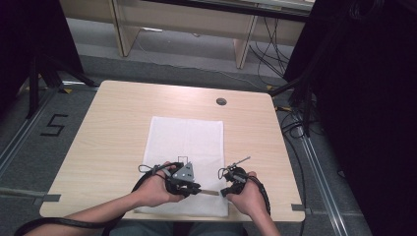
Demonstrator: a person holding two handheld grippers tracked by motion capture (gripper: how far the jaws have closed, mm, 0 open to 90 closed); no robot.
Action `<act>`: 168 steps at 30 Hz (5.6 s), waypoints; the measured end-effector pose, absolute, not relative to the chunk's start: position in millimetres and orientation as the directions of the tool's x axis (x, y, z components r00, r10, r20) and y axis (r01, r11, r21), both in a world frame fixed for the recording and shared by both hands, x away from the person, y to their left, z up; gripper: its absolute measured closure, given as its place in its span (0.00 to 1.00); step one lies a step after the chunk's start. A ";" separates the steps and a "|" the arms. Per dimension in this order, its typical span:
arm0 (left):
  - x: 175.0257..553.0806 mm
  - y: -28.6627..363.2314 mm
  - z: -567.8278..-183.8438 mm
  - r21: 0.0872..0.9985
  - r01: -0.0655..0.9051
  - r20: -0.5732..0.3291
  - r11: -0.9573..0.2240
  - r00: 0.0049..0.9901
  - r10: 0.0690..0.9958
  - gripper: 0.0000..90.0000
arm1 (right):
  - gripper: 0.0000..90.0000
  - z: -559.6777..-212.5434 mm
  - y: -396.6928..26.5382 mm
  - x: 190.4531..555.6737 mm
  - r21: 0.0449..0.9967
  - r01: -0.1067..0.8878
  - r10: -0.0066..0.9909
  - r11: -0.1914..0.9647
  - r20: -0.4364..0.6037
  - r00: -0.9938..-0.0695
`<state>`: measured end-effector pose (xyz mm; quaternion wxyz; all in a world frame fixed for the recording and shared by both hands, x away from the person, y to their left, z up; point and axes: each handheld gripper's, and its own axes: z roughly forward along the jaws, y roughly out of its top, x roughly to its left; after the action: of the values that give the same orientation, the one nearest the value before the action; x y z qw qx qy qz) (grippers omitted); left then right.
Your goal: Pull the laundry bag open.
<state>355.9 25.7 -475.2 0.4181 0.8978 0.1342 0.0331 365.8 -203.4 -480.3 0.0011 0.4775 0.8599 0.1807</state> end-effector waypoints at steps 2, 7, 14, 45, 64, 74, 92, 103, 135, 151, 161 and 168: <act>355.8 26.1 -475.5 0.760 0.215 -0.055 -0.613 0.962 0.269 0.91 | 1.00 -480.3 -203.5 365.8 0.312 0.821 0.821 0.479 0.171 -0.544; 355.8 26.3 -475.7 0.762 0.215 -0.056 -0.612 0.962 0.268 0.91 | 1.00 -480.5 -203.5 366.1 0.315 0.816 0.817 0.484 0.170 -0.551; 356.1 30.3 -475.6 0.762 0.219 -0.059 -0.609 0.960 0.272 0.91 | 1.00 -480.5 -202.7 366.2 0.318 0.815 0.818 0.484 0.167 -0.550; 354.7 40.4 -473.6 0.757 0.215 -0.051 -0.618 0.961 0.272 0.91 | 1.00 -480.3 -202.4 365.9 0.314 0.819 0.822 0.480 0.166 -0.545; 355.3 45.0 -475.5 0.751 0.223 -0.053 -0.622 0.959 0.280 0.91 | 1.00 -479.8 -201.7 365.6 0.313 0.815 0.819 0.488 0.158 -0.551; 355.7 48.9 -474.6 0.743 0.205 -0.032 -0.637 0.962 0.272 0.91 | 1.00 -479.7 -201.6 365.2 0.312 0.819 0.823 0.481 0.160 -0.544; 353.6 54.0 -474.1 0.749 0.220 -0.046 -0.625 0.958 0.282 0.91 | 1.00 -480.0 -201.8 365.4 0.316 0.816 0.821 0.484 0.158 -0.549; 353.6 57.3 -473.5 0.749 0.224 -0.050 -0.624 0.957 0.284 0.91 | 1.00 -479.9 -201.8 365.3 0.316 0.816 0.821 0.485 0.158 -0.549; 350.5 73.1 -471.1 0.744 0.236 -0.058 -0.625 0.955 0.292 0.91 | 1.00 -480.4 -201.6 365.2 0.315 0.820 0.826 0.478 0.154 -0.542; 347.5 95.8 -469.3 0.734 0.251 -0.051 -0.631 0.947 0.317 0.91 | 1.00 -479.4 -200.7 364.6 0.311 0.821 0.827 0.479 0.154 -0.541; 339.0 140.7 -470.9 0.730 0.318 -0.075 -0.605 0.917 0.391 0.91 | 1.00 -480.1 -200.4 364.8 0.318 0.817 0.824 0.481 0.153 -0.545; 337.4 184.5 -470.9 0.707 0.363 -0.056 -0.607 0.884 0.464 0.91 | 1.00 -480.0 -200.3 364.6 0.316 0.821 0.827 0.476 0.157 -0.539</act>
<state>337.4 184.5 -470.9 0.3784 0.8938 0.2314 0.0667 364.6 -200.3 -480.0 0.0088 0.4798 0.8589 0.1790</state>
